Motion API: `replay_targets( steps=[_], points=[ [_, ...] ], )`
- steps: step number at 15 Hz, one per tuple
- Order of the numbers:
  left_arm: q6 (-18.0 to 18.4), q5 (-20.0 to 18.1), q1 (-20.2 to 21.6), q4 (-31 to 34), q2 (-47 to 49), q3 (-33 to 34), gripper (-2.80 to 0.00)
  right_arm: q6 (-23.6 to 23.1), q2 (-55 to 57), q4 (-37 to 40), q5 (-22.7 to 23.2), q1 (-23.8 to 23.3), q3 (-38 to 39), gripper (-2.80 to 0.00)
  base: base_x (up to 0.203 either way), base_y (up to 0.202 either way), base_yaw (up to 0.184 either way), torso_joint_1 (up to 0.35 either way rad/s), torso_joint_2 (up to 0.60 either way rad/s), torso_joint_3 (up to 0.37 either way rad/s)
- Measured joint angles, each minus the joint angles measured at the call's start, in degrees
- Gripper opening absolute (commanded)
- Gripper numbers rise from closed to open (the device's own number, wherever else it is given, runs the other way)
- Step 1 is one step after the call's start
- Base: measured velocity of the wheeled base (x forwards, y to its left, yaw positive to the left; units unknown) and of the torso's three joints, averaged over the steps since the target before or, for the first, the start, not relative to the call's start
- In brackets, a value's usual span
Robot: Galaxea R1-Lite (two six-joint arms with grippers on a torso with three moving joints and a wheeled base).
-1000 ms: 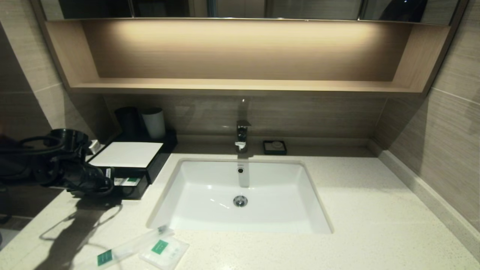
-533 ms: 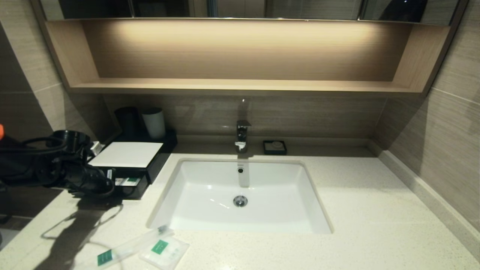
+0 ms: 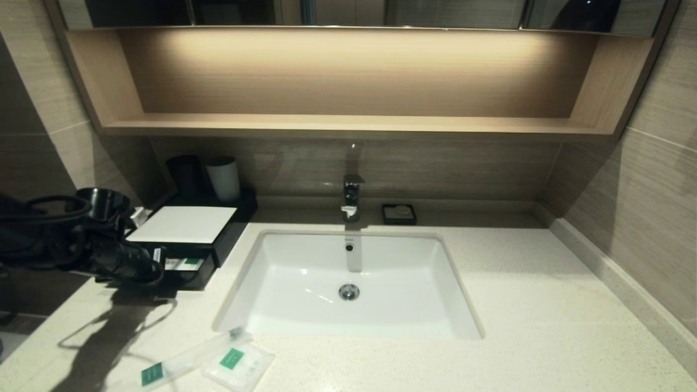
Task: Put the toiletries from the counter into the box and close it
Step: Open the drawer
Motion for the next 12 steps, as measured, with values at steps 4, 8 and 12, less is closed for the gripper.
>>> replay_targets(
  steps=[4,8,12],
  points=[
    [0.22,0.06,0.0,2.71,-0.73,-0.5,-2.8,0.0,0.0,-0.02,0.0,0.0,-0.02,-2.8,0.0,0.0,0.0,0.0,0.0,0.0],
    [1.49,0.22,0.06,6.94,-0.85,-1.41,-2.8,0.0,0.0,-0.02,0.0,0.0,-0.02,-2.8,0.0,0.0,0.0,0.0,0.0,0.0],
    [2.08,0.22,0.06,8.29,-0.97,-1.63,-2.8,0.0,0.0,-0.02,0.0,0.0,-0.02,-2.8,0.0,0.0,0.0,0.0,0.0,0.0]
  ],
)
